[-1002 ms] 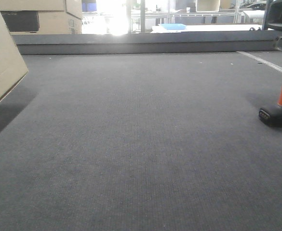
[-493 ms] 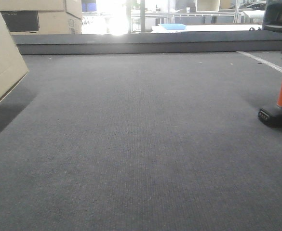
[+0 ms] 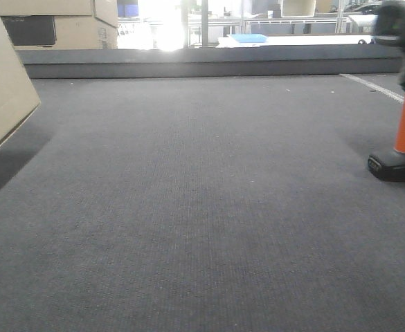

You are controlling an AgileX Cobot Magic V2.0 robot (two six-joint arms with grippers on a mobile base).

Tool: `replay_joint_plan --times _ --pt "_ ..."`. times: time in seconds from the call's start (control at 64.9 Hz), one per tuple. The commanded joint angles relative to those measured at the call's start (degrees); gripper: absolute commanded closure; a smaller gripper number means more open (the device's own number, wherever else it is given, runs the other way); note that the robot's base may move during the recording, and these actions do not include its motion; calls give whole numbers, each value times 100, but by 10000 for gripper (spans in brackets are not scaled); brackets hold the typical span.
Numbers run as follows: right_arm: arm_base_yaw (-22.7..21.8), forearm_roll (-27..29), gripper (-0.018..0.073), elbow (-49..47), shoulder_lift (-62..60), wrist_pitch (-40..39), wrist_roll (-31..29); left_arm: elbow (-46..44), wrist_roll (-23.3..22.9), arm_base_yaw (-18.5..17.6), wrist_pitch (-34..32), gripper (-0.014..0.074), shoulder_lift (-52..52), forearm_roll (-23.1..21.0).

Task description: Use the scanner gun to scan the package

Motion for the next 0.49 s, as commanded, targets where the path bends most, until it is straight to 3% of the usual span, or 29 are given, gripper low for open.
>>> replay_joint_plan --times 0.0,0.139,0.324,0.478 --pt "1 -61 154 30 -477 578 -86 -43 6 12 -150 707 -82 258" --pt "1 -61 330 30 -1228 1339 -98 -43 6 12 -413 707 -82 704" --pt "1 -116 716 30 -2191 2334 -98 -43 6 12 -527 707 -67 716" --pt "1 -292 720 30 -2938 2942 -98 -43 6 -9 -514 707 125 728"
